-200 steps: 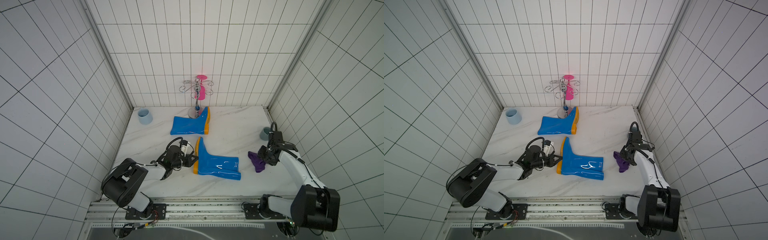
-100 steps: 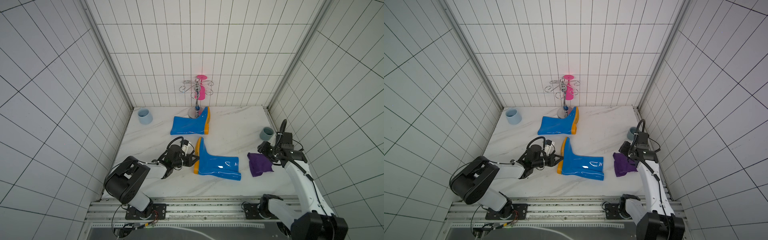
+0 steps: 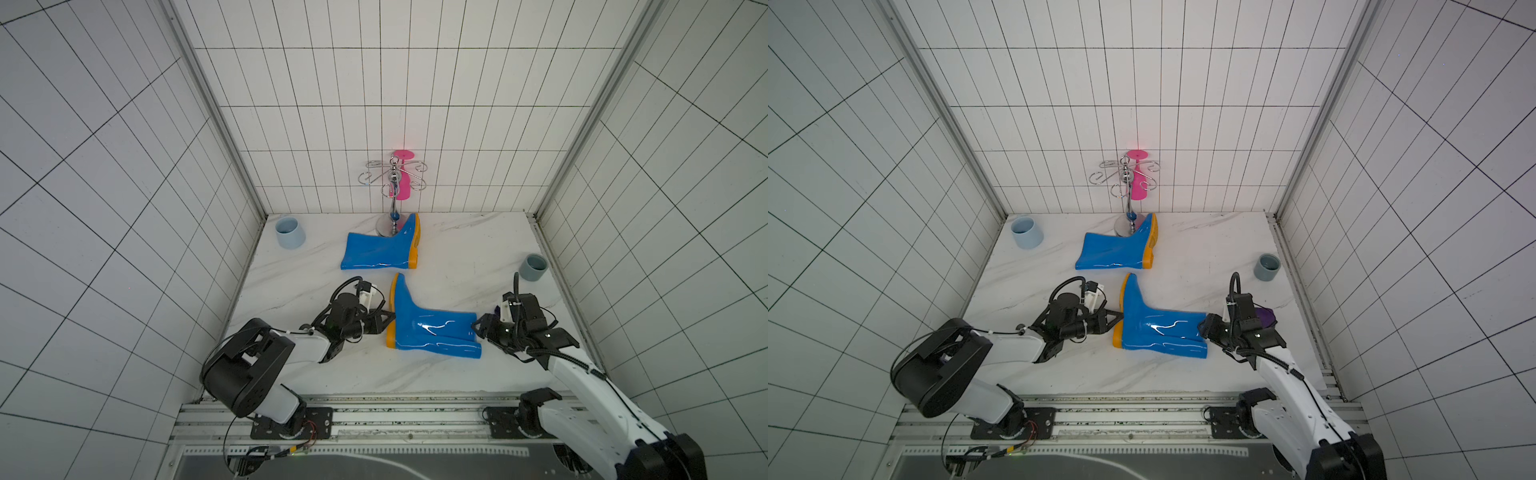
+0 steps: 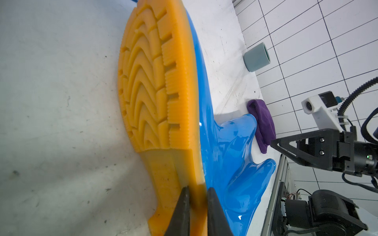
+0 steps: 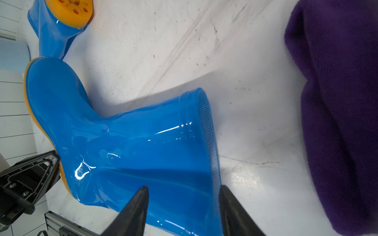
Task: Wipe the rubber boots with a cloth
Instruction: Adjust the rubber boot at the center of the board.
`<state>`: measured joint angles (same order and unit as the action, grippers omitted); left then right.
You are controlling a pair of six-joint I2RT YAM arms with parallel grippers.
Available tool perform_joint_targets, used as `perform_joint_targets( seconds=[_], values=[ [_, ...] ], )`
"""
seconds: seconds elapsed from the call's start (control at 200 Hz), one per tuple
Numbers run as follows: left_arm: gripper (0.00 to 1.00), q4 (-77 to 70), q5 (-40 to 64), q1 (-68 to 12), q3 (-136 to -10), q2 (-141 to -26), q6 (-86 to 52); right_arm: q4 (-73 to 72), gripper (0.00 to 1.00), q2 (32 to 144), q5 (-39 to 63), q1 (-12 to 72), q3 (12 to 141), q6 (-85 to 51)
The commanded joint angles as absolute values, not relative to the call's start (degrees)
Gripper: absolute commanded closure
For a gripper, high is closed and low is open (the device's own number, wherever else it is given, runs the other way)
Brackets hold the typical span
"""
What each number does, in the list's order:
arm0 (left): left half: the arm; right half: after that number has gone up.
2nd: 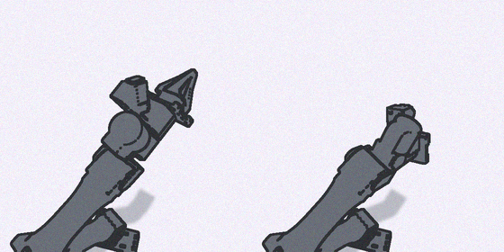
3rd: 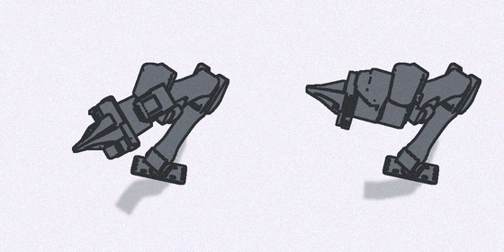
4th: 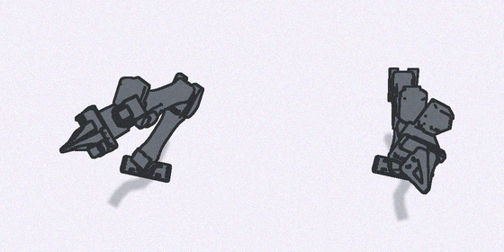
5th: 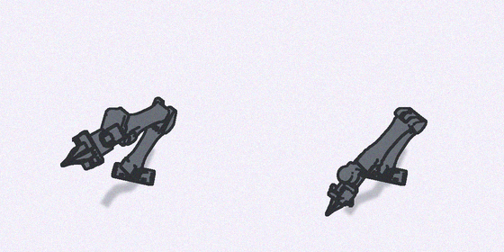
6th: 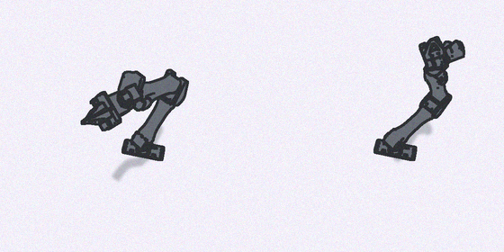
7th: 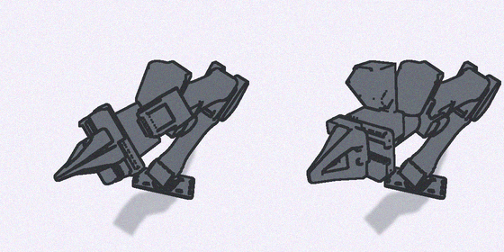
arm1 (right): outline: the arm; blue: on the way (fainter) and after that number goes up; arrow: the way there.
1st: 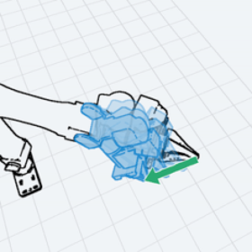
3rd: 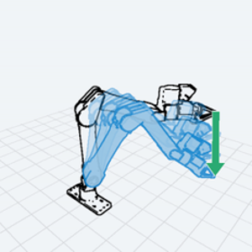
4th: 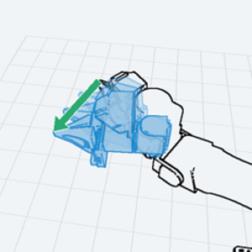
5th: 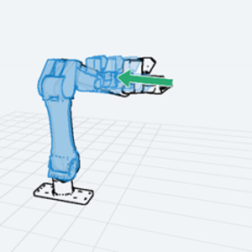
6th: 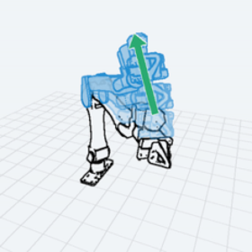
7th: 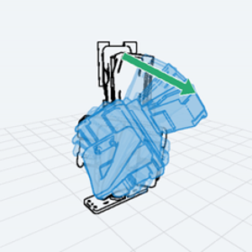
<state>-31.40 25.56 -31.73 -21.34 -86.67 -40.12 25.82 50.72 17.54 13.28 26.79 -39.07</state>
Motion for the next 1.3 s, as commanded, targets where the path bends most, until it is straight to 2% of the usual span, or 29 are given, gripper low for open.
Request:
perform_joint_targets(
  seconds=[0.0, 0.185, 0.46, 0.61, 0.84, 0.895, 0.935, 1.024, 1.134, 1.294],
  values=[
    [0.87, -9.97, 11.83, -30.51, -16.18, -91.91, -41.59, 23.47, 0.42, 49.52, 18.13, 13.93, 22.78, -41.85],
    [0.87, -13.47, 10.90, -30.53, -15.94, -96.63, -42.23, 24.20, 0.42, 46.62, 19.41, 14.41, 19.68, -42.90],
    [0.87, -13.71, 9.86, -30.47, -15.88, -97.10, -42.37, 26.91, 0.41, 39.91, 20.69, 14.85, 14.16, -45.46],
    [0.87, -13.89, 9.76, -30.45, -15.77, -96.97, -42.37, 23.60, 0.45, 38.93, 21.91, 15.11, 12.92, -46.76],
    [0.87, -13.97, 10.28, -30.48, -15.85, -96.68, -41.95, 15.78, 0.64, 42.19, 24.53, 15.81, 16.19, -45.70],
    [0.87, -13.97, 10.45, -30.48, -15.84, -96.48, -41.81, 14.60, 0.74, 43.20, 25.91, 15.91, 16.99, -45.17],
    [0.87, -13.97, 10.62, -30.47, -15.83, -96.34, -41.84, 14.33, 0.85, 43.95, 26.68, 15.99, 18.00, -44.42],
    [0.86, -13.99, 11.16, -30.49, -15.83, -95.59, -41.51, 15.46, 1.00, 43.88, 26.35, 16.22, 20.32, -43.19],
    [0.84, -13.53, 12.74, -30.43, -16.50, -94.26, -40.67, 17.35, 1.00, 43.37, 24.18, 16.24, 24.79, -40.71],
    [0.74, -10.16, 15.65, -30.46, -18.86, -91.47, -40.13, 22.35, 1.00, 47.27, 22.91, 16.35, 36.45, -35.61]
  ],
)
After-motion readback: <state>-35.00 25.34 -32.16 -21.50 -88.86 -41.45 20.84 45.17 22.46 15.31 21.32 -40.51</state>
